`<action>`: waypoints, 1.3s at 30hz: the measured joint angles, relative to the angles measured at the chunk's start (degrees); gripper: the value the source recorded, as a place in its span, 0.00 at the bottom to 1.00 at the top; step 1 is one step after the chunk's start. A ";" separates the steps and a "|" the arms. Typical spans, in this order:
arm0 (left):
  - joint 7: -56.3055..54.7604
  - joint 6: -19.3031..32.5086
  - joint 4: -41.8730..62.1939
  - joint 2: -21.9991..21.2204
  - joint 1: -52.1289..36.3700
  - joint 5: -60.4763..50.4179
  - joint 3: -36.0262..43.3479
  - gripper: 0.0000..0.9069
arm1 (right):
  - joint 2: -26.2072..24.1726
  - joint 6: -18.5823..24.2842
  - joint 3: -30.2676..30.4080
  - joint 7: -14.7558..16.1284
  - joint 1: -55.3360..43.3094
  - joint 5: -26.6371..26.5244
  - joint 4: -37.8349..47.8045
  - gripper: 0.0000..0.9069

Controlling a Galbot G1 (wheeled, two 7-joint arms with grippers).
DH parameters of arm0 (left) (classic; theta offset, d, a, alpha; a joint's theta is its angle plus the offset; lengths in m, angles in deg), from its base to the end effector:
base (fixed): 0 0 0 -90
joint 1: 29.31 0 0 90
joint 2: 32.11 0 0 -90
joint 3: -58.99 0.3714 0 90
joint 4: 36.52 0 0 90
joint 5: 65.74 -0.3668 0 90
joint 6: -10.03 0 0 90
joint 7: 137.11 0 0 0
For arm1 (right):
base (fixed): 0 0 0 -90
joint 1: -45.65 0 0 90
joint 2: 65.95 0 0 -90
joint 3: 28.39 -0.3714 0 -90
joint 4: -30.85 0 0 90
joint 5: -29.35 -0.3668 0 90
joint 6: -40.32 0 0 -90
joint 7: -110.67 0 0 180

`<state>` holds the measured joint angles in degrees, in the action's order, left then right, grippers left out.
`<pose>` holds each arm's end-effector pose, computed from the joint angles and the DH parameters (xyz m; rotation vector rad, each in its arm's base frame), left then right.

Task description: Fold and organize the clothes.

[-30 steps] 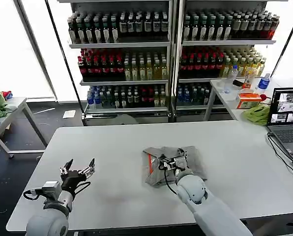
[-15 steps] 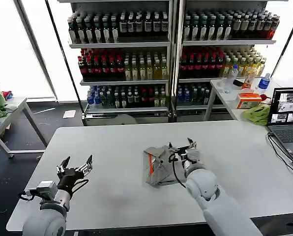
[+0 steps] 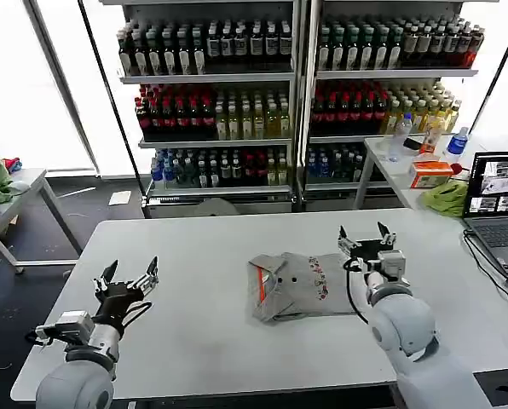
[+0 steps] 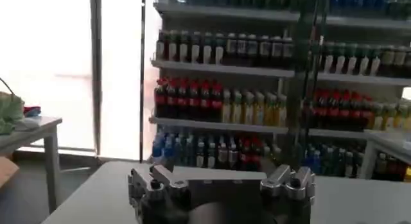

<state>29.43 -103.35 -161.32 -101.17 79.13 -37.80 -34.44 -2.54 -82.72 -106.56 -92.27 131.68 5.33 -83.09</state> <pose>0.2394 0.0747 -0.2326 0.0513 -2.9800 0.1076 0.3432 -0.0382 -0.2065 -0.0831 -2.9474 0.2292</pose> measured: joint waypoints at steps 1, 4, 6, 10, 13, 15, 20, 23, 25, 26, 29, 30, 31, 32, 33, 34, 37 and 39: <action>0.05 0.10 -0.15 0.07 0.00 0.07 -0.13 1.00 | 0.00 -0.01 -0.55 -0.12 0.52 0.03 -0.37 1.00; 0.22 0.39 -0.45 0.07 0.22 0.52 -0.52 1.00 | 0.06 -0.03 -2.15 -0.57 1.67 0.08 -1.16 1.00; 0.30 0.68 -0.52 0.03 0.26 0.89 -0.68 1.00 | 0.14 -0.05 -3.16 -0.90 2.40 0.28 -1.65 1.00; 0.63 1.00 -0.50 0.27 0.06 1.41 -0.61 1.00 | 0.08 -0.07 -4.67 -1.14 3.67 0.72 -2.76 1.00; 1.12 1.01 -0.39 0.68 -0.10 1.67 -0.34 1.00 | -0.10 -0.08 -5.60 -1.22 4.65 1.01 -3.56 1.00; 1.41 0.95 -0.32 0.94 -0.25 1.75 -0.31 1.00 | -0.13 -0.09 -6.12 -1.41 5.06 1.11 -3.85 1.00; 1.85 0.84 0.09 1.51 -0.51 1.75 -0.07 1.00 | -0.13 -0.10 -6.75 -1.59 5.60 1.26 -4.64 1.00; 2.01 0.88 0.09 1.50 -0.28 1.80 -0.21 1.00 | 0.02 -0.11 -6.81 -1.59 5.98 1.40 -4.94 1.00; 2.02 0.89 0.10 1.46 -0.19 1.82 -0.33 1.00 | 0.14 -0.11 -6.81 -1.58 6.10 1.57 -5.01 1.00; 2.01 0.89 0.09 1.46 -0.17 1.83 -0.37 1.00 | 0.15 -0.11 -6.81 -1.57 6.12 1.59 -5.06 1.00; 2.00 0.89 -0.09 1.44 -0.12 1.82 -0.40 1.00 | 0.14 -0.11 -6.81 -1.48 6.18 1.72 -5.31 1.00; 1.99 0.88 -0.15 1.40 -0.12 1.82 -0.40 1.00 | 0.13 -0.11 -6.81 -1.44 6.21 1.80 -5.35 1.00; 2.00 0.87 -0.25 1.36 -0.08 1.82 -0.40 1.00 | 0.16 -0.11 -6.81 -1.38 6.27 1.91 -5.38 1.00; 2.03 0.86 -0.35 1.34 -0.04 1.82 -0.40 1.00 | 0.19 -0.11 -6.81 -1.37 6.33 1.99 -5.41 1.00; 2.07 0.86 -0.43 1.27 0.04 1.83 -0.40 1.00 | 0.24 -0.11 -6.81 -1.35 6.43 2.05 -5.50 1.00; 2.12 0.86 -0.54 1.22 0.14 1.82 -0.39 1.00 | 0.31 -0.11 -6.81 -1.33 6.59 2.09 -5.59 1.00; 2.25 0.89 -0.59 1.19 0.18 1.79 -0.25 1.00 | 0.33 -0.11 -6.82 -1.12 7.04 2.33 -5.76 1.00; 2.30 0.93 -0.58 1.20 0.07 1.74 -0.18 1.00 | 0.32 -0.11 -6.85 -1.08 7.26 2.46 -5.76 1.00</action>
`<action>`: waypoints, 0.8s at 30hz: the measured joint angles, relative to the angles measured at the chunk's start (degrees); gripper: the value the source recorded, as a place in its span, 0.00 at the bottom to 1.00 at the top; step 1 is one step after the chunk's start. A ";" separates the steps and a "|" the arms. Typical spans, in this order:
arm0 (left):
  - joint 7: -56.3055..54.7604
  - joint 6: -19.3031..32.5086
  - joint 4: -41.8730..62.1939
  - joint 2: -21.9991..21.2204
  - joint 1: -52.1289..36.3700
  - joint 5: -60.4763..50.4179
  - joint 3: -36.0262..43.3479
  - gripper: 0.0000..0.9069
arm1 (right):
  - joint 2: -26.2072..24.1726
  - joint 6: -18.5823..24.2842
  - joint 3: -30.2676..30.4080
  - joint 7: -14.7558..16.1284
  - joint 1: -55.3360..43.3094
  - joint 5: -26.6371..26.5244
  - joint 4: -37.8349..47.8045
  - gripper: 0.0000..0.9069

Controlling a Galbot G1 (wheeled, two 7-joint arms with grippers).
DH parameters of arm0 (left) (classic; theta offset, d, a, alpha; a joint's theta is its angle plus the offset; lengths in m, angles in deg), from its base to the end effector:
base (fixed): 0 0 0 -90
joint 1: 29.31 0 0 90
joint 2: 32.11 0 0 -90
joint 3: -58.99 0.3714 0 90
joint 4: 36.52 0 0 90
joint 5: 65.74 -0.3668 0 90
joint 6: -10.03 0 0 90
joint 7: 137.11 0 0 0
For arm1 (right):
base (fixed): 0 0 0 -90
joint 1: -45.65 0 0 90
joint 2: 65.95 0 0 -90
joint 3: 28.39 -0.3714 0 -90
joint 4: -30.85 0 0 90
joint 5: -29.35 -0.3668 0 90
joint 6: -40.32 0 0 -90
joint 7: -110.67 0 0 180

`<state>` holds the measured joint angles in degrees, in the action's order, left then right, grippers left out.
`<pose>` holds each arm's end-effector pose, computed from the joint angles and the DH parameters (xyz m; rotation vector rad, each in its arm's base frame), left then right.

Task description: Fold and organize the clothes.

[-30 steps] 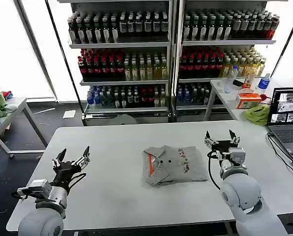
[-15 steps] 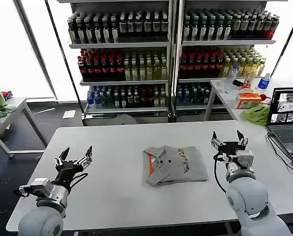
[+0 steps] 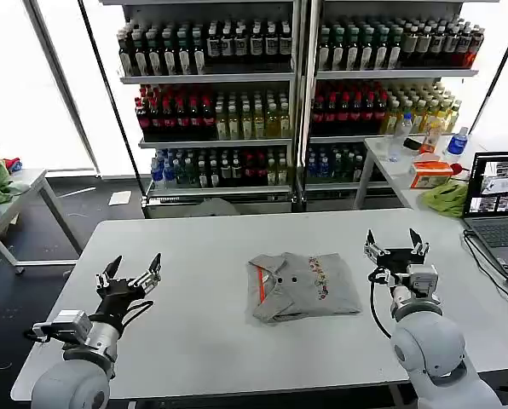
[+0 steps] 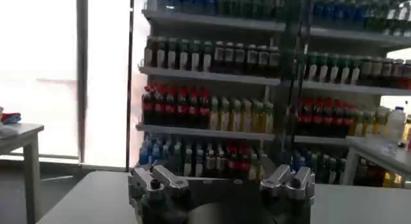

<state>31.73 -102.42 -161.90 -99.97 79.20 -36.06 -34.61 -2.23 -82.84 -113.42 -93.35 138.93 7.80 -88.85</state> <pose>0.2385 0.0773 -0.2277 -0.0322 -3.0005 0.1292 0.3065 -0.0592 -0.2001 -0.2329 -2.9617 0.2479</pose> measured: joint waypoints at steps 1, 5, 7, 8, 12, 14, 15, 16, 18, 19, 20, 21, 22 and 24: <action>0.02 0.01 0.00 -0.01 -0.04 -0.02 0.02 1.00 | -0.01 0.00 -0.06 0.04 0.14 0.03 -0.01 1.00; 0.31 0.18 0.07 -0.02 0.03 -0.23 0.04 1.00 | 0.06 0.00 -0.21 0.06 0.47 0.09 -0.15 1.00; 0.76 0.34 0.27 -0.01 0.19 -0.63 -0.08 1.00 | 0.08 0.00 -0.27 0.05 0.68 0.11 -0.31 1.00; 1.12 0.39 0.27 0.04 0.27 -0.91 -0.07 1.00 | 0.07 0.00 -0.29 0.06 0.76 0.12 -0.40 1.00; 2.16 0.44 0.16 0.27 0.26 -1.93 -0.13 1.00 | 0.27 0.00 -0.33 0.14 0.77 0.14 -0.55 1.00; 2.53 0.42 0.19 0.39 0.34 -2.35 -0.39 1.00 | 0.44 0.00 -0.35 0.14 0.67 0.14 -0.55 1.00; 2.71 0.42 0.23 0.38 0.40 -2.52 -0.49 1.00 | 0.46 0.00 -0.35 0.14 0.67 0.14 -0.55 1.00; 2.87 0.42 0.27 0.33 0.48 -2.67 -0.56 1.00 | 0.45 0.00 -0.35 0.14 0.69 0.15 -0.50 1.00; 3.15 0.42 0.31 0.31 0.63 -2.94 -0.63 1.00 | 0.44 0.00 -0.32 0.16 0.76 0.18 -0.42 1.00; 3.28 0.42 0.37 0.36 0.64 -3.11 -0.67 1.00 | 0.44 0.00 -0.33 0.19 0.80 0.18 -0.42 1.00; 3.38 0.41 0.44 0.41 0.62 -3.22 -0.75 1.00 | 0.44 0.00 -0.35 0.19 0.84 0.18 -0.44 1.00; 3.45 0.38 0.48 0.46 0.58 -3.32 -0.82 1.00 | 0.44 0.00 -0.37 0.20 0.87 0.18 -0.48 1.00; 3.59 0.30 0.48 0.54 0.49 -3.42 -0.87 1.00 | 0.42 0.00 -0.39 0.21 0.88 0.19 -0.53 1.00; 3.72 0.25 0.48 0.60 0.30 -3.62 -0.91 1.00 | 0.31 0.00 -0.52 0.26 0.90 0.19 -0.64 1.00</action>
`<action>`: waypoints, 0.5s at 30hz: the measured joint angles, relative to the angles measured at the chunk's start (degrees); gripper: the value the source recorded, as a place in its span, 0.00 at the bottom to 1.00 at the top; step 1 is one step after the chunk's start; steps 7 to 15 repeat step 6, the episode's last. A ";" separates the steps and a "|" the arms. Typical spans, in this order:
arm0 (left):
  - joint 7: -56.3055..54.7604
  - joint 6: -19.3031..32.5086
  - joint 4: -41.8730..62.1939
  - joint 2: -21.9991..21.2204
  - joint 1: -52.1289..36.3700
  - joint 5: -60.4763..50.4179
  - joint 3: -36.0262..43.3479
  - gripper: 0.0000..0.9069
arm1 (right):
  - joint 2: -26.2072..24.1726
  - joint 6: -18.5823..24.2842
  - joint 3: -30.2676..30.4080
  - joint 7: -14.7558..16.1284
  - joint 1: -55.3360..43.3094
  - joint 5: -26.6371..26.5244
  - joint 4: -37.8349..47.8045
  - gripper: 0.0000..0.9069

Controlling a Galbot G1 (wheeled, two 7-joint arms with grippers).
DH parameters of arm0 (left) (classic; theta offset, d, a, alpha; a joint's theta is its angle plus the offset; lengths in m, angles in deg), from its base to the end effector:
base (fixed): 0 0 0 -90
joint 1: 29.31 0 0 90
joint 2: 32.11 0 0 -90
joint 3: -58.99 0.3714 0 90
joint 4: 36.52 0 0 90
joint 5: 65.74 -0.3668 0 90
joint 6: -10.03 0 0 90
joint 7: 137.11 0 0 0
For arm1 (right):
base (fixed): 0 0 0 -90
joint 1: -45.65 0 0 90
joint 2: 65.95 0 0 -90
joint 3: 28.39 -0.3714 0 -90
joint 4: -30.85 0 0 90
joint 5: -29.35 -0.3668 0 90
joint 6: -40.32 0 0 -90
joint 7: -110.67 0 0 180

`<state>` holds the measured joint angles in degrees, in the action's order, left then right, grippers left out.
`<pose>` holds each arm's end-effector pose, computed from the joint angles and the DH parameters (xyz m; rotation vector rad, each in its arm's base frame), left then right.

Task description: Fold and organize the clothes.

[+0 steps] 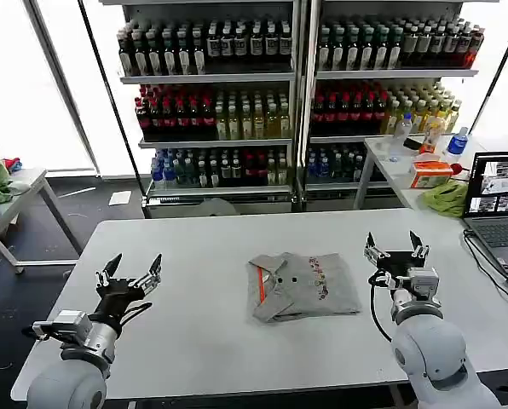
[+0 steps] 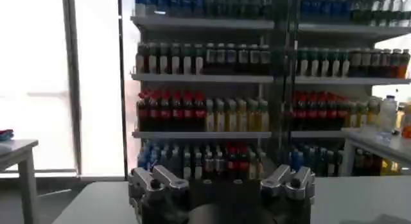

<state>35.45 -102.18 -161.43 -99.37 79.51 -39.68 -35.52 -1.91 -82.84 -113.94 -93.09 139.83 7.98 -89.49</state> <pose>0.2387 0.0842 -0.2291 -0.0767 -3.0112 0.0271 0.3018 -0.0594 -0.2006 -0.2326 -2.9604 0.2416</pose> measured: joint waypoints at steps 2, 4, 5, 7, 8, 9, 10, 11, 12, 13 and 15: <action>0.16 -0.02 0.00 -0.04 -0.07 -0.13 0.00 1.00 | -0.09 0.00 -0.16 0.07 0.06 0.00 -0.05 1.00; 0.39 -0.02 0.01 -0.06 -0.07 -0.34 0.01 1.00 | -0.16 0.00 -0.34 0.09 0.15 0.01 -0.18 1.00; 0.49 -0.02 0.02 -0.06 -0.07 -0.48 0.02 1.00 | -0.17 0.00 -0.43 0.09 0.22 0.01 -0.24 1.00; 0.57 -0.02 0.03 -0.05 -0.06 -0.63 0.03 1.00 | -0.14 0.00 -0.53 0.09 0.32 0.00 -0.28 1.00; 0.57 -0.02 0.03 -0.05 -0.06 -0.63 0.03 1.00 | -0.14 0.00 -0.53 0.09 0.32 0.00 -0.28 1.00; 0.57 -0.02 0.03 -0.05 -0.06 -0.63 0.03 1.00 | -0.14 0.00 -0.53 0.09 0.32 0.00 -0.28 1.00; 0.57 -0.02 0.03 -0.05 -0.06 -0.63 0.03 1.00 | -0.14 0.00 -0.53 0.09 0.32 0.00 -0.28 1.00; 0.57 -0.02 0.03 -0.05 -0.06 -0.63 0.03 1.00 | -0.14 0.00 -0.53 0.09 0.32 0.00 -0.28 1.00; 0.57 -0.02 0.03 -0.05 -0.06 -0.63 0.03 1.00 | -0.14 0.00 -0.53 0.09 0.32 0.00 -0.28 1.00; 0.57 -0.02 0.03 -0.05 -0.06 -0.63 0.03 1.00 | -0.14 0.00 -0.53 0.09 0.32 0.00 -0.28 1.00; 0.57 -0.02 0.03 -0.05 -0.06 -0.63 0.03 1.00 | -0.14 0.00 -0.53 0.09 0.32 0.00 -0.28 1.00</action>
